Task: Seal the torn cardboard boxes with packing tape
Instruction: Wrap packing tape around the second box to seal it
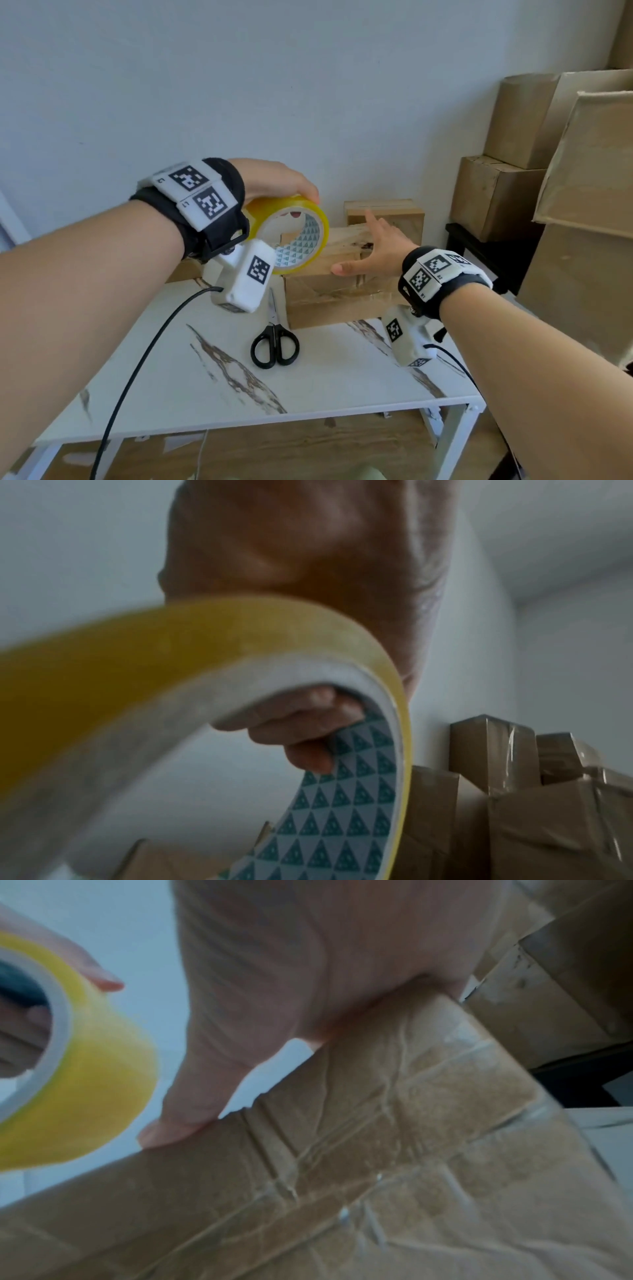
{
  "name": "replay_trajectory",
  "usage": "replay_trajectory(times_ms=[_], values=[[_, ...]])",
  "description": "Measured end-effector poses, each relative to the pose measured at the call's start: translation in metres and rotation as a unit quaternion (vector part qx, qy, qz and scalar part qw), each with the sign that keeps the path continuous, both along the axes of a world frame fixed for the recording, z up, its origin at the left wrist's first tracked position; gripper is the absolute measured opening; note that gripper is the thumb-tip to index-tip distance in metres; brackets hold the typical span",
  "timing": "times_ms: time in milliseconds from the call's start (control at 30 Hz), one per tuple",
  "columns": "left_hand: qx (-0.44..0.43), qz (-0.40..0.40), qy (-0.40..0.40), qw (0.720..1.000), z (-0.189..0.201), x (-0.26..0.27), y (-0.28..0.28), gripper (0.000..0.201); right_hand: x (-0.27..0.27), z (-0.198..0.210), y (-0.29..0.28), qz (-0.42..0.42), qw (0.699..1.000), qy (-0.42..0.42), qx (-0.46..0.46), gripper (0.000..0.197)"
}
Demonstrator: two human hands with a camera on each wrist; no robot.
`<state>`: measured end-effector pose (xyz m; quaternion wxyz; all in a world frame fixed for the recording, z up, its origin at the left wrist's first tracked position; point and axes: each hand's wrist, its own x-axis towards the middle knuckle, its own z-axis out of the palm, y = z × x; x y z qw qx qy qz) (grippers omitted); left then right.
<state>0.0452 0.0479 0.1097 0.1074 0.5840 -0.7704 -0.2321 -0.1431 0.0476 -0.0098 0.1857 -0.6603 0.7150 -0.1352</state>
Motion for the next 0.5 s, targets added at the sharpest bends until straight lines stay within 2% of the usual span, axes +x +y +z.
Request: replay_trajectory(times_ms=[100,200,400,433,500], values=[[0.017,0.005,-0.021,1.000,-0.009,0.007,-0.003,0.037,0.001,0.003,0.002,0.006,0.999,0.022,0.027,0.130],[0.031,0.023,-0.087,0.995,-0.014,0.018,-0.003,0.037,0.000,0.005,0.004,0.009,0.998,0.037,0.042,0.124],[0.011,0.055,-0.170,0.984,-0.037,0.033,-0.011,0.037,0.001,0.008,0.006,0.019,0.996,0.064,0.059,0.120],[0.003,0.057,-0.185,0.981,-0.042,0.031,-0.013,0.039,0.001,0.008,0.006,0.021,0.995,0.069,0.063,0.118],[-0.011,0.065,-0.205,0.976,-0.052,0.030,-0.017,0.060,0.002,0.009,0.008,0.025,0.994,0.076,0.069,0.112]])
